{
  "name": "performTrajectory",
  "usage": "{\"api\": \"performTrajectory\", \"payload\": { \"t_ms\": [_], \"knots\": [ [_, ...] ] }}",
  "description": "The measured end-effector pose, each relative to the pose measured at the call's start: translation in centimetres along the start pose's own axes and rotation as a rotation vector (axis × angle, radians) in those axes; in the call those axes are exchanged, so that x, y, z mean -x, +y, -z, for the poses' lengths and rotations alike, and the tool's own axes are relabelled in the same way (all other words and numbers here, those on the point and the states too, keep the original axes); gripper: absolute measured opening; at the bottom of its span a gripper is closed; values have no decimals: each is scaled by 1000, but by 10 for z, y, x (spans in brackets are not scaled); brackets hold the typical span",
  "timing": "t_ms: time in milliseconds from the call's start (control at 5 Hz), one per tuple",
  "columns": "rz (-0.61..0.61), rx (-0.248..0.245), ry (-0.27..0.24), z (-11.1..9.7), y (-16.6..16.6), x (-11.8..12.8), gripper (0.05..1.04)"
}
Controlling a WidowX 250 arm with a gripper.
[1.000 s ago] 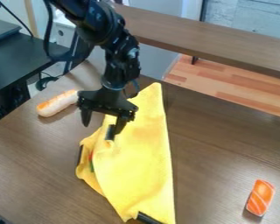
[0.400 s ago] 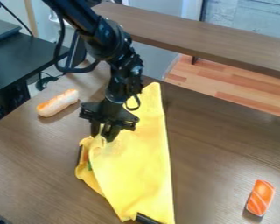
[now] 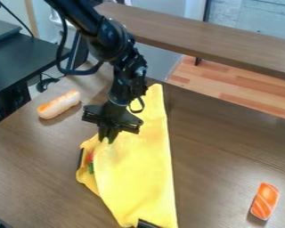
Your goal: Unfold the cloth from left to right
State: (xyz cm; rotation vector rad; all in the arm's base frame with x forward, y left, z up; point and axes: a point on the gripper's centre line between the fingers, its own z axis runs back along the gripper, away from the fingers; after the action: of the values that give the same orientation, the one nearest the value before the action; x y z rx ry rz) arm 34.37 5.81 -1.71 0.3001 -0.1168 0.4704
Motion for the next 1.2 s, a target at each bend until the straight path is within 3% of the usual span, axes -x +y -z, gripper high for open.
{"api": "performTrajectory", "payload": {
  "t_ms": [400,600,1200],
  "knots": [
    [-72,72,75,-44,-24,-13,65],
    [-98,87,61,-70,-43,-23,64],
    [-22,135,116,-57,-139,-24,64]
  ]
}}
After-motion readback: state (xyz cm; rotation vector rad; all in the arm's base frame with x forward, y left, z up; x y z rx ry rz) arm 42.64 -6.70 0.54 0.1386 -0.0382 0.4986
